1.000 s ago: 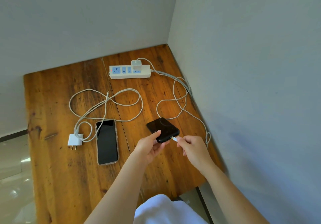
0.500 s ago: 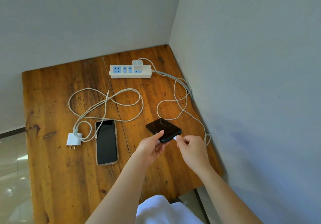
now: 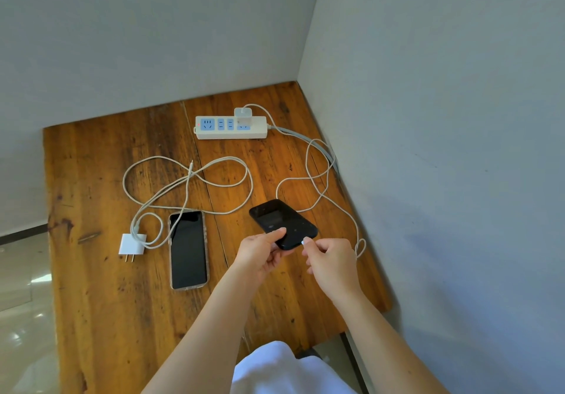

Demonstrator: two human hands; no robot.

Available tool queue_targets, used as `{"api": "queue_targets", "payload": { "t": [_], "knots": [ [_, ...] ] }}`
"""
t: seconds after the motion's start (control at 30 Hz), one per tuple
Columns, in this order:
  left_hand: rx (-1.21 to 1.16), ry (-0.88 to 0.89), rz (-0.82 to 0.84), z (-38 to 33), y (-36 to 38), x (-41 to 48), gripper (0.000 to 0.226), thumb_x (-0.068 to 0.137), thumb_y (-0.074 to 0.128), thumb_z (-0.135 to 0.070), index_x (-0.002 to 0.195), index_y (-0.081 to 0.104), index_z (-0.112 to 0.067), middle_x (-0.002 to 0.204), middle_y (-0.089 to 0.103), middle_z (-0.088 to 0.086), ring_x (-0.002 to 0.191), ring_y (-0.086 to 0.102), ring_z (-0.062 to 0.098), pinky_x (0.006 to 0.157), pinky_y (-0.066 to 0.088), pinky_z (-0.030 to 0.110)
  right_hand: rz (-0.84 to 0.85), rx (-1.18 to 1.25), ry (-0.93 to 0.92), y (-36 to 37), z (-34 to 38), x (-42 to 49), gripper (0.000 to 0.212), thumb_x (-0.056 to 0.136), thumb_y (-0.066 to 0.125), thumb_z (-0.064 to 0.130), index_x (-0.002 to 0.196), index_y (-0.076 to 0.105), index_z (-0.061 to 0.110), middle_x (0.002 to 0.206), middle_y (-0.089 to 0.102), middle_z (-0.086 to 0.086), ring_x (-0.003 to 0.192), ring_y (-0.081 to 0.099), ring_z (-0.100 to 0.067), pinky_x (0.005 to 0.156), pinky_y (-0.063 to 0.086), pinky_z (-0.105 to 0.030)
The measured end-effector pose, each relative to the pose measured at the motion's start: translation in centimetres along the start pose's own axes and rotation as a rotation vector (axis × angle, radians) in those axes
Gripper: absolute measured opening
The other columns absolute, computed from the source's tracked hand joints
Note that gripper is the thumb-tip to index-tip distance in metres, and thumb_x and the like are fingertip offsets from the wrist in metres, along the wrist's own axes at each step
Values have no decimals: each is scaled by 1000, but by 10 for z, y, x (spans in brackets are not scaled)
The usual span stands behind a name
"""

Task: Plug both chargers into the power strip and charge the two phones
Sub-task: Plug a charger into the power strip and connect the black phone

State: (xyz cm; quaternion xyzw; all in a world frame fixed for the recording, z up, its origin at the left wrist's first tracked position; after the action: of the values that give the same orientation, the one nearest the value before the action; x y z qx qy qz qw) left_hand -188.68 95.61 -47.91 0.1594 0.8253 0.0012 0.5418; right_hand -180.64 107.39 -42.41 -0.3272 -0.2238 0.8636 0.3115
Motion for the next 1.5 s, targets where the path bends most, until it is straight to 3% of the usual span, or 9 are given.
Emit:
{"api": "queue_targets", "payload": {
  "t": [0.2, 0.33, 0.43, 0.57, 0.7, 0.87, 0.97, 1.17, 1.5],
  "knots": [
    [-5, 28, 11, -6, -1, -4, 28, 85, 69, -20, 107, 61, -4, 90, 75, 17, 52, 67, 10, 49, 46, 16, 35, 63, 40, 4, -5, 6, 27, 90, 59, 33, 66, 67, 24, 60, 65, 7, 58, 64, -11, 55, 45, -18],
    [46, 89, 85, -11, -5, -8, 30, 86, 68, -22, 111, 62, -8, 95, 74, 17, 57, 69, 10, 51, 51, 18, 56, 162, 184, 0, -16, 14, 40, 88, 54, 45, 71, 68, 12, 68, 68, -2, 63, 64, -12, 55, 47, -22],
    [104, 137, 167, -13, -6, -13, 30, 86, 67, -23, 114, 62, -13, 96, 75, 12, 71, 73, 13, 56, 52, 19, 53, 260, 262, -7, -20, 19, 27, 95, 48, 35, 83, 66, 19, 86, 69, -5, 79, 64, -15, 63, 53, -24],
    [193, 171, 269, -14, -6, -19, 30, 88, 64, -26, 116, 63, -17, 106, 74, 7, 96, 70, 19, 74, 56, 26, 277, 446, 174, -2, -8, 20, 28, 99, 43, 28, 111, 66, 18, 103, 72, -5, 97, 68, -18, 82, 57, -35],
    [247, 172, 363, -15, -6, -23, 31, 92, 57, -26, 122, 61, -18, 116, 70, 5, 105, 67, 19, 84, 54, 29, 344, 525, 139, -3, -8, 18, 30, 99, 42, 19, 121, 62, 15, 114, 69, -6, 106, 64, -21, 92, 53, -41],
    [193, 146, 441, -11, -8, -25, 32, 98, 47, -17, 128, 56, -20, 123, 66, 5, 111, 64, 22, 92, 51, 37, 352, 541, 115, -2, -18, 17, 30, 98, 44, 15, 124, 60, 19, 120, 67, -2, 110, 62, -20, 94, 51, -41],
    [154, 145, 458, -8, -9, -22, 34, 98, 44, -13, 131, 54, -19, 125, 65, 8, 114, 62, 25, 100, 47, 44, 346, 558, 108, 0, -22, 16, 29, 97, 47, 13, 118, 63, 25, 118, 68, 1, 108, 63, -18, 86, 55, -33],
    [87, 134, 461, -4, -12, -19, 34, 97, 48, -17, 129, 54, -22, 123, 66, 9, 113, 62, 25, 94, 50, 39, 360, 604, 106, 3, -24, 16, 27, 95, 51, 11, 116, 64, 22, 107, 72, 3, 102, 67, -15, 75, 57, -29],
    [73, 135, 450, -5, -12, -19, 34, 95, 51, -17, 129, 53, -21, 124, 65, 11, 111, 64, 25, 87, 55, 35, 378, 635, 102, 3, -25, 18, 26, 95, 51, 10, 112, 65, 24, 108, 72, 2, 103, 66, -16, 78, 57, -30]
  ]
}}
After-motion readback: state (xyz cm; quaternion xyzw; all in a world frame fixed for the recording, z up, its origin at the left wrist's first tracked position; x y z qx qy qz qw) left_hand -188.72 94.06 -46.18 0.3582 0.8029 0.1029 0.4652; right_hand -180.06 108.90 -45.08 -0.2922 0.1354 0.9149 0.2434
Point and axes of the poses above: each hand's wrist, its own x-axis towards the middle knuckle, its own y-axis out of the palm, z = x × y, the point moved 6 cm from there along x, towards the middle knuckle
